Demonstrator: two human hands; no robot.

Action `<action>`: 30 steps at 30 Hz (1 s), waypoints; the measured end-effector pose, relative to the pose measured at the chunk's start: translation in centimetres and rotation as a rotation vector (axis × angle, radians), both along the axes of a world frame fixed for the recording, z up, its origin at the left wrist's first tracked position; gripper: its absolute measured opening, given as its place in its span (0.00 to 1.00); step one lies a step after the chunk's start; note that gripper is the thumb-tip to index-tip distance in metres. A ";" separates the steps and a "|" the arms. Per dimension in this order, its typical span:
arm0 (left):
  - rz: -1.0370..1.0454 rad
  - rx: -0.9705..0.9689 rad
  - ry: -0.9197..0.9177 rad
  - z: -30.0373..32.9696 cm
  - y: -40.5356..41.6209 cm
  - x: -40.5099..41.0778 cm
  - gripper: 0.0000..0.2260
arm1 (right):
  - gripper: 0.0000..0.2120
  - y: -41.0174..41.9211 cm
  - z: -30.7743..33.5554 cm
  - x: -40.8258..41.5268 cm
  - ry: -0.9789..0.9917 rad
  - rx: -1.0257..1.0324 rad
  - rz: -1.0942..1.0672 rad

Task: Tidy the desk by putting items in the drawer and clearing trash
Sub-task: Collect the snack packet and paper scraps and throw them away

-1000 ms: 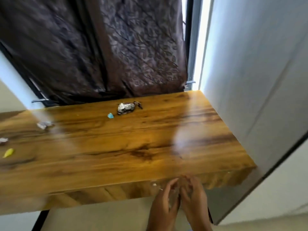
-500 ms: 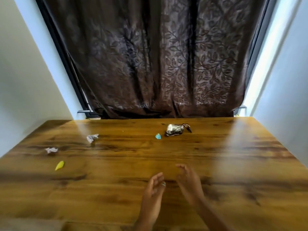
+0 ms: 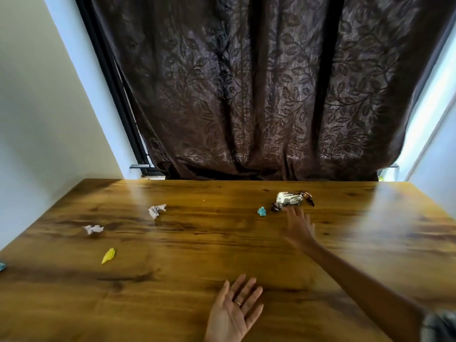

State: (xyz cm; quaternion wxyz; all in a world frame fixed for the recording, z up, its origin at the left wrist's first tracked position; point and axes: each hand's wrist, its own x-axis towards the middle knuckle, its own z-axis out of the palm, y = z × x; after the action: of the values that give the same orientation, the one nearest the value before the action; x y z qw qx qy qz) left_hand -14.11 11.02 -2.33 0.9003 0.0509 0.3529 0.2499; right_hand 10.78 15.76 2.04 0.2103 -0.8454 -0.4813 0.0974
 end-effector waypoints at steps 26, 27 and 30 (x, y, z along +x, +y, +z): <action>0.012 0.150 -0.167 -1.9 2.1 1.6 0.37 | 0.12 -1.4 -0.3 -2.7 0.253 0.262 0.433; 0.015 0.176 -0.165 -1.9 2.1 2.2 0.39 | 0.11 -2.7 -0.8 -4.6 0.275 0.259 0.529; 0.030 0.247 -0.119 -2.0 2.2 3.3 0.42 | 0.11 -5.4 -2.8 -9.6 0.261 0.237 0.651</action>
State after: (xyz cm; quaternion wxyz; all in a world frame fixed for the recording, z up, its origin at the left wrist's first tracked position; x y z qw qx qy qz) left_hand -10.83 13.26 -4.31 0.9026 0.1412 0.2660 0.3075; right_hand 1.14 10.36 -0.73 0.3243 -0.5983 -0.7021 0.2098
